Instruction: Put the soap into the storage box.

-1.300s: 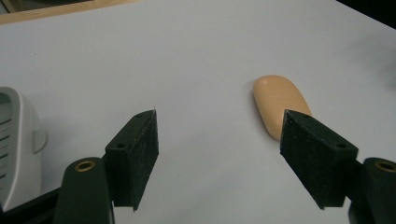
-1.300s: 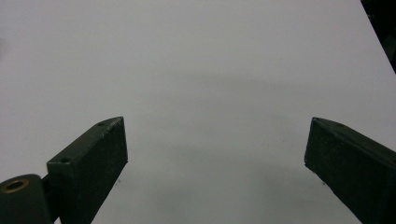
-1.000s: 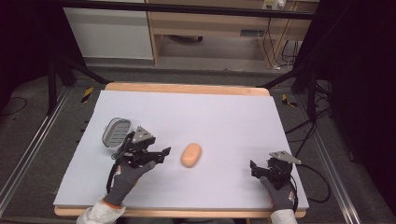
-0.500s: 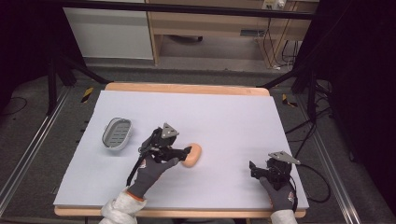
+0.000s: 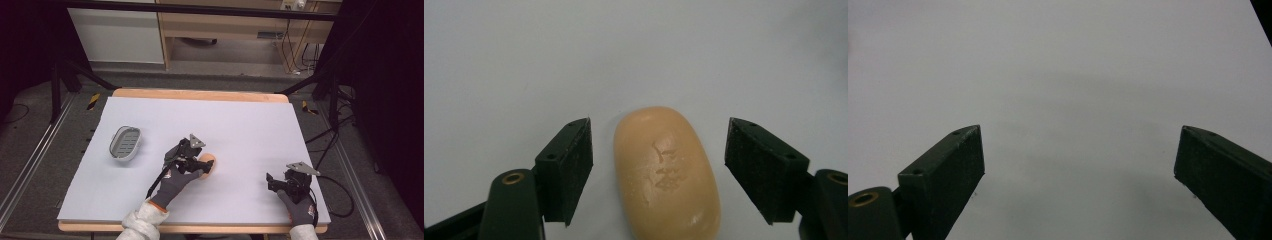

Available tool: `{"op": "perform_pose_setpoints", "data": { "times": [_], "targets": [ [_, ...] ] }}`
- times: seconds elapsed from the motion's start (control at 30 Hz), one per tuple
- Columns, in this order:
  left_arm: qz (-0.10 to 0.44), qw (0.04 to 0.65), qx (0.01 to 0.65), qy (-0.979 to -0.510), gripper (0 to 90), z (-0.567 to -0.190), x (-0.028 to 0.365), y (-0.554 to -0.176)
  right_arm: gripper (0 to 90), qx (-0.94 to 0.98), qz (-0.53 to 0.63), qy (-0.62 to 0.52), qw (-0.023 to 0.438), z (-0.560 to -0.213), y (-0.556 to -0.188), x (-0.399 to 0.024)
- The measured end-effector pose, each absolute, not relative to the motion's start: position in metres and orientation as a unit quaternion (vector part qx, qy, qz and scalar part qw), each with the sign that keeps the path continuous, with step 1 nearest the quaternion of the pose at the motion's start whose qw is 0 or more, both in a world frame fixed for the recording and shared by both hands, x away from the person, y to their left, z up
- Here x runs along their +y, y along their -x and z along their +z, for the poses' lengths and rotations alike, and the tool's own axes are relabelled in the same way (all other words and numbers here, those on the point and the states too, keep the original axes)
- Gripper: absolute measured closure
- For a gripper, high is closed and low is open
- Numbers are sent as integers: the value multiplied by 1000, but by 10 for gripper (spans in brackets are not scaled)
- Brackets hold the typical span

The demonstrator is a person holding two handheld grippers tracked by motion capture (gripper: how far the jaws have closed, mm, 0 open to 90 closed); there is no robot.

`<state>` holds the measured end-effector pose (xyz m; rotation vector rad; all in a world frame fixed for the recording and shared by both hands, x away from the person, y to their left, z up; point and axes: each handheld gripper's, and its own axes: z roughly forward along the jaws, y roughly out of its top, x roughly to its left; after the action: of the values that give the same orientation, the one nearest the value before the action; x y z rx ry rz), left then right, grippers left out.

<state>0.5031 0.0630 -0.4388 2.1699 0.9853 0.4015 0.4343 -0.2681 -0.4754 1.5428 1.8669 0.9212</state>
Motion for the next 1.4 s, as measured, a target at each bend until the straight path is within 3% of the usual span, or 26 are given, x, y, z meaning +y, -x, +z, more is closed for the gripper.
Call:
{"op": "perform_pose_setpoints", "data": {
  "times": [0.9, 1.4],
  "targets": [
    [123, 305, 400, -855, 276, -463, 52, -505, 60, 695, 339, -573, 272, -476, -434, -269],
    [138, 278, 404, -861, 278, -469, 44, -505, 59, 696, 338, -575, 267, -477, -434, -269]
  ]
}}
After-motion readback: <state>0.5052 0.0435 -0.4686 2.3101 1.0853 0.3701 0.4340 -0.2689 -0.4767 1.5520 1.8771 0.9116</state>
